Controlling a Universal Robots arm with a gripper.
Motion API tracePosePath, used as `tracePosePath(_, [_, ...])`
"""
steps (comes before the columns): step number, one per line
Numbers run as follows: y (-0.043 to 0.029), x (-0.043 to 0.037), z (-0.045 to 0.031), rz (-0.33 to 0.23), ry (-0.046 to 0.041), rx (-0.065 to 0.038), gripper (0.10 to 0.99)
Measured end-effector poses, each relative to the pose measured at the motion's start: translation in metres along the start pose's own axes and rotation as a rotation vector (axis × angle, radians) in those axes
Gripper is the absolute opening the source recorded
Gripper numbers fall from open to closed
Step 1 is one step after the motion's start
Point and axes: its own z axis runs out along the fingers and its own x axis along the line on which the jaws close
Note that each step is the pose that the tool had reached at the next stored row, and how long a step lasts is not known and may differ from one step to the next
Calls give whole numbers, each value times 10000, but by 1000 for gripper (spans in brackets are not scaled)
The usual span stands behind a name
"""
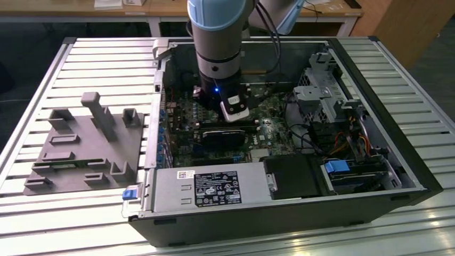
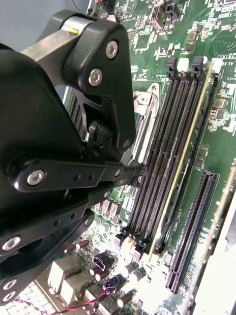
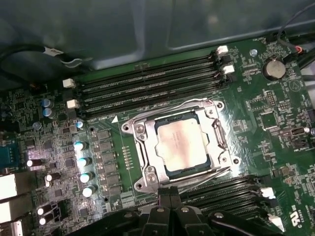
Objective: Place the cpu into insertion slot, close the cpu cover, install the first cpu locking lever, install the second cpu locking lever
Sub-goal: 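Install the second cpu locking lever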
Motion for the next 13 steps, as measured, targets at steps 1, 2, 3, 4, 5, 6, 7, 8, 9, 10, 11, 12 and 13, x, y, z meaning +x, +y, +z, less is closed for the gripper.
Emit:
tracePosePath(1, [-10, -1, 1, 0, 6, -24, 106])
tracePosePath(2, [-18, 0, 3, 0, 12, -50, 106])
tracePosePath(3, [-23, 6, 6, 2, 20, -76, 106])
tracePosePath(4, [-26, 12, 11, 1, 28, -102, 106])
tracePosePath(5, [-29, 20, 17, 0, 34, -125, 106])
tracePosePath(6, [-32, 29, 24, 0, 38, -144, 106])
tracePosePath(7, [-36, 39, 30, -1, 42, -156, 106])
tracePosePath(8, [-40, 50, 34, -2, 45, -165, 106])
tracePosePath(9, [-44, 61, 38, -2, 48, -173, 106])
tracePosePath(10, [-46, 66, 42, -3, 50, -185, 106])
tracePosePath(11, [-47, 69, 47, -5, 54, -196, 106])
tracePosePath(12, [-48, 69, 51, -7, 58, -207, 106])
tracePosePath(13, [-49, 70, 54, -8, 62, -223, 106])
